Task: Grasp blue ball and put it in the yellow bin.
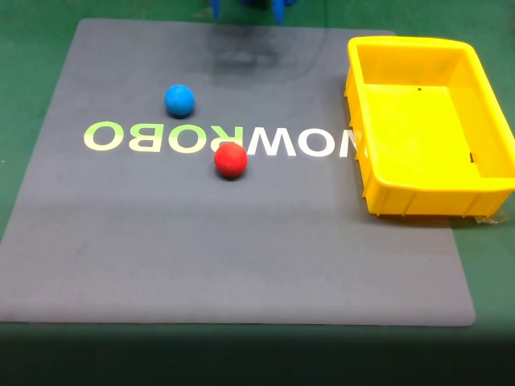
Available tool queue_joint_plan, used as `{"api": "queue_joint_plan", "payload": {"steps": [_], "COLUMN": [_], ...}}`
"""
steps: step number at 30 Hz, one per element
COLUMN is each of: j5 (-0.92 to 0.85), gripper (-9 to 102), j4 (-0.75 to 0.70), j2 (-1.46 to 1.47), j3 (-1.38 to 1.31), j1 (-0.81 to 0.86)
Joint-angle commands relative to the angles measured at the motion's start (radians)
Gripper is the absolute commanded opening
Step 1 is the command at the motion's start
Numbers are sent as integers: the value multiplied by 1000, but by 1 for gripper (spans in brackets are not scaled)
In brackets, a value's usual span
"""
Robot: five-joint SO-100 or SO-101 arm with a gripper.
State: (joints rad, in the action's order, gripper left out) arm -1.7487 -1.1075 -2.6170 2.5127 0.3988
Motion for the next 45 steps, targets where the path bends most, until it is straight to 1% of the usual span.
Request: {"api": "queue_joint_plan", "payload": {"steps": [1, 6, 13, 22, 29, 45], "j5": [-20, -31, -23, 2, 15, 78], "gripper": [40, 40, 40, 40, 39, 37], "j4": [95, 186, 258, 284, 285, 324], "j2": [196, 436, 690, 937, 1075, 1244], "j3": [-169, -328, -491, -686, -796, -900], "j1": [74, 120, 140, 137, 118, 21]}}
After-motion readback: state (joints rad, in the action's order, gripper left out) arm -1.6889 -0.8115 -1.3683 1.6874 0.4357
